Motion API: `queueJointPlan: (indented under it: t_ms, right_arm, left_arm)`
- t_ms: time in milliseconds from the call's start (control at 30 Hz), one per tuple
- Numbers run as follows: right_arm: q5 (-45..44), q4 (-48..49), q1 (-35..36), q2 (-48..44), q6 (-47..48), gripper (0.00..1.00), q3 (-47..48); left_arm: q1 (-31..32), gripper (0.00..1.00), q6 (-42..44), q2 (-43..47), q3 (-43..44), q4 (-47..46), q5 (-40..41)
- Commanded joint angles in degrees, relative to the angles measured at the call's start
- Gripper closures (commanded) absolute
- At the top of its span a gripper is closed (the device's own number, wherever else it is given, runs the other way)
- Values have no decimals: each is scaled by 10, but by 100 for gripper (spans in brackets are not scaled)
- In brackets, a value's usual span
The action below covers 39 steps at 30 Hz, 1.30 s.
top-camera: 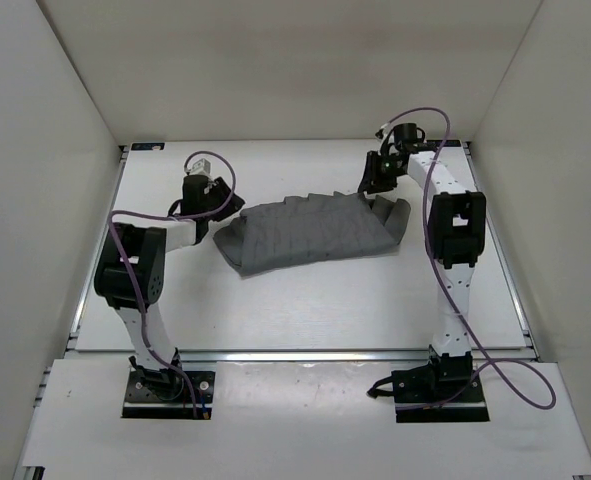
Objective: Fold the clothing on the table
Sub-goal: Fold the skirt
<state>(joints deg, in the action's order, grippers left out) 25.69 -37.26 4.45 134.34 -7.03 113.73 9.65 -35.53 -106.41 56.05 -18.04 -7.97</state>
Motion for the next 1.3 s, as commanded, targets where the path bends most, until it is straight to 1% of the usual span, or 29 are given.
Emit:
queueJointPlan:
  t_ms: [0,67,100,133,200,233,300,400,500,533,667,767,833,867,967,1000,1033,1200,1267]
  right_arm:
    - [-18,-37,-8,-36,20,67,72]
    - [-21,-46,-15,-64,22,61,71]
    - [-27,-50,-16,-86,22,59,63]
    - [-39,-50,-19,-110,20,57,42]
    - [-54,-48,-29,-164,11,55,-32]
    - [-55,-35,-35,-174,3,54,-54]
    - [-54,0,-44,-223,-11,55,-165]
    - [-39,55,-85,-292,-42,56,-278]
    - [-14,107,-111,-321,-60,57,-363]
    - [-13,120,-114,-323,-59,56,-385]
    - [-16,126,-117,-299,-56,56,-397]
    - [-16,140,-117,-276,-58,55,-396]
    - [-12,146,-117,-262,-69,55,-394]
    - [-14,149,-117,-255,-70,57,-392]
    - [-9,157,-122,-235,-80,56,-394]
    - [-13,162,-124,-230,-89,55,-389]
    - [-13,158,-124,-222,-86,55,-386]
    - [-18,148,-115,-184,-83,53,-351]
    - [-17,141,-107,-165,-79,55,-340]
  left_arm:
    - [-13,50,19,29,55,-37,-59]
    - [-18,49,24,38,74,-3,-80]
    - [-17,49,27,48,78,1,-86]
    - [-18,50,31,62,73,18,-87]
    - [-15,51,38,93,54,53,-76]
    - [-12,52,44,114,33,56,-69]
    - [-10,53,47,153,-8,80,-43]
    - [-2,57,35,203,-80,84,-21]
    - [-3,59,28,246,-149,79,-13]
    - [-5,58,30,250,-153,83,-9]
    - [0,58,39,255,-185,92,1]
    - [-2,60,34,248,-204,73,6]
    - [-6,61,33,242,-208,71,5]
    - [-5,60,34,236,-210,69,2]
    - [-9,60,39,227,-212,68,-1]
    - [-9,62,37,227,-212,68,-1]
    - [-9,65,36,226,-211,69,-1]
    - [-10,66,37,225,-213,66,2]
    - [-14,65,41,226,-214,69,2]
